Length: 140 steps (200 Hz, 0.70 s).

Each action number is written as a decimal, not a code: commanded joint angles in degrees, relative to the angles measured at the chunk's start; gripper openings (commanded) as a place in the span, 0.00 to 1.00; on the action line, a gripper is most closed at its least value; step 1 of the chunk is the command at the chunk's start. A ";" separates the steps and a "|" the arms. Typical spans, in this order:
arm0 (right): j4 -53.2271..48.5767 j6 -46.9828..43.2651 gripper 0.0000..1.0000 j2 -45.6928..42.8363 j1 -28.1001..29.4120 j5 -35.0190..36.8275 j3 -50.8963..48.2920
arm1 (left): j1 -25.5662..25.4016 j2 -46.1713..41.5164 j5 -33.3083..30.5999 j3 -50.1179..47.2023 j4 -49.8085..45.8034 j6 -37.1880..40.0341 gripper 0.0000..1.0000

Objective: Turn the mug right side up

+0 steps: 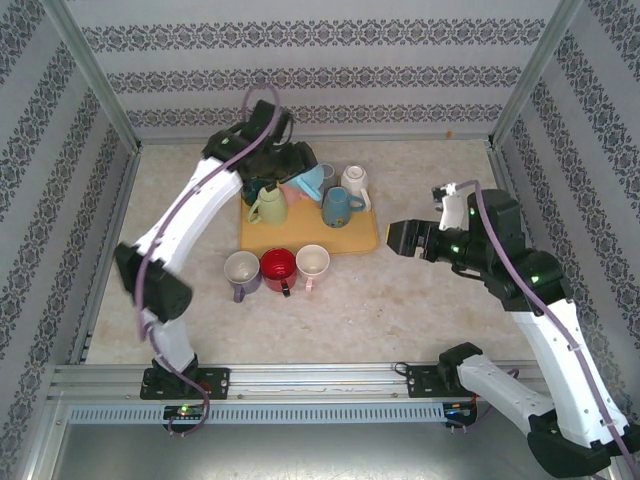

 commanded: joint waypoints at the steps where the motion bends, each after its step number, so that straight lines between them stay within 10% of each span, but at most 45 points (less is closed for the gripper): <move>1: 3.64 -0.40 0.76 2.22 0.75 -3.11 2.70 | 0.51 -9.68 12.87 -16.95 37.97 0.57 0.55; 60: 21.44 12.27 0.80 3.86 -1.52 -19.75 0.60 | 1.20 -11.70 32.35 -34.90 95.26 -22.40 0.53; 140: 30.19 22.64 0.81 5.65 -5.82 -22.42 -2.18 | 1.20 -15.55 37.68 -39.02 105.07 -29.58 0.52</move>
